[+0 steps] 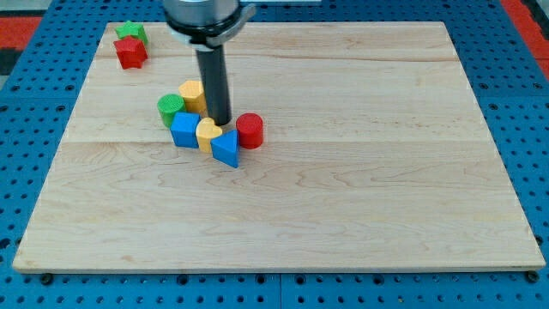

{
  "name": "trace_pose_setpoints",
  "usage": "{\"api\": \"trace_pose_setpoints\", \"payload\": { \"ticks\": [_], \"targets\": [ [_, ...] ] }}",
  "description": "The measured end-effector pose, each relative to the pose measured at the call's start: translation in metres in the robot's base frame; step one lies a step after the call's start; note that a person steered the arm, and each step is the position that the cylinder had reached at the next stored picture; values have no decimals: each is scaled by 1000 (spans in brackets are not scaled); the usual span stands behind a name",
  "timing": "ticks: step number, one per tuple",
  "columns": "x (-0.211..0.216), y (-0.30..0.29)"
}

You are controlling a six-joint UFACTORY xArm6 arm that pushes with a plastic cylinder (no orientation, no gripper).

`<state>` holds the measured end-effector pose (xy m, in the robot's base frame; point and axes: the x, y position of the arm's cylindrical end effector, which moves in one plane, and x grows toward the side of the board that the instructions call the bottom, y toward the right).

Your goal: Move the yellow hexagon to the right of the red star

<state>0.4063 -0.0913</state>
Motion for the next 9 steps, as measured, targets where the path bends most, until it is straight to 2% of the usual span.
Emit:
{"api": "trace_pose_setpoints", "payload": {
  "ticks": [6, 8, 9],
  "targets": [
    [-105, -55],
    [-116, -83],
    [-92, -74]
  ]
}}
